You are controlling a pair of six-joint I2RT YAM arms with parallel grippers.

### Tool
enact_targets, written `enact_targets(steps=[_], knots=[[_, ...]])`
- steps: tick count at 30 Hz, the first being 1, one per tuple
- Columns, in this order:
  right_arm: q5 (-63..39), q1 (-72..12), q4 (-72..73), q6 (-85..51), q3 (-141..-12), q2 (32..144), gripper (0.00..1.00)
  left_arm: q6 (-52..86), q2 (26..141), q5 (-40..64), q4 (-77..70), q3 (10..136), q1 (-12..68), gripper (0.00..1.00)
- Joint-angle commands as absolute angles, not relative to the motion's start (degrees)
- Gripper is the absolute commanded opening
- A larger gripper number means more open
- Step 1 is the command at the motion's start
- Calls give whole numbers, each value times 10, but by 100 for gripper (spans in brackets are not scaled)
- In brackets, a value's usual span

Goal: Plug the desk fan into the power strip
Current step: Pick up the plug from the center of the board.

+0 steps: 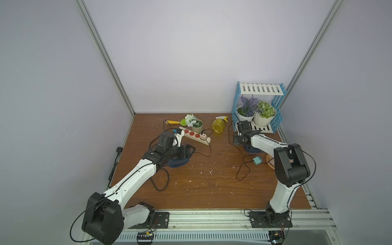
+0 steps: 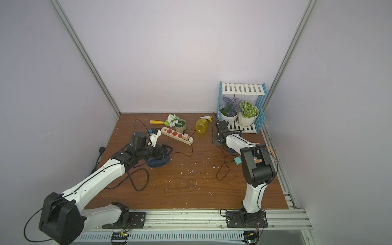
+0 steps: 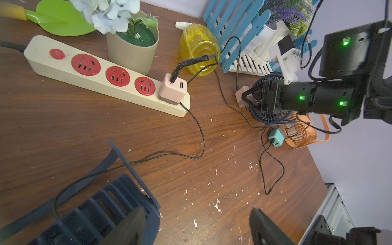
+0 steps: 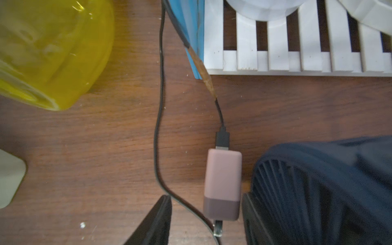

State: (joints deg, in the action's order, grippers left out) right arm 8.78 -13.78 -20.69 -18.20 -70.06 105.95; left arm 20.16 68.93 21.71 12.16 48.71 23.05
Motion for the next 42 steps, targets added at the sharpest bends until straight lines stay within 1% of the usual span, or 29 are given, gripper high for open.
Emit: enact_targets(steps=[1, 7, 9, 11, 14, 18, 22, 26, 28, 34, 37, 38, 39, 42], knots=[[97, -133, -224, -182, -719, 1080, 54, 202, 675, 211, 107, 486, 237, 81], [103, -132, -215, -187, -722, 1101, 52, 204, 679, 215, 107, 493, 237, 80], [101, -133, -220, -185, -735, 1114, 50, 205, 681, 214, 107, 495, 237, 80], [93, -133, -216, -179, -743, 1125, 41, 212, 684, 208, 109, 496, 238, 80], [77, -133, -186, -180, -725, 1109, 26, 232, 685, 200, 104, 497, 241, 80], [2, -133, -118, -173, -661, 1037, 16, 280, 680, 181, 60, 492, 267, 80], [-100, -140, -77, -186, -606, 959, 11, 335, 697, 150, 4, 496, 308, 80], [-184, -167, -11, -201, -542, 886, 9, 395, 733, 139, -50, 506, 337, 80], [-204, -182, 23, -217, -511, 855, 9, 416, 758, 133, -63, 517, 351, 80], [-195, -245, 120, -252, -434, 779, 9, 437, 811, 125, -79, 551, 377, 81], [-194, -275, 155, -262, -414, 763, 9, 452, 825, 128, -103, 552, 385, 84], [-194, -286, 174, -268, -407, 759, 9, 459, 829, 129, -114, 551, 387, 88], [-199, -292, 188, -271, -403, 758, 9, 464, 834, 130, -120, 551, 387, 89], [-207, -309, 218, -278, -393, 756, 9, 483, 849, 135, -139, 550, 388, 90]])
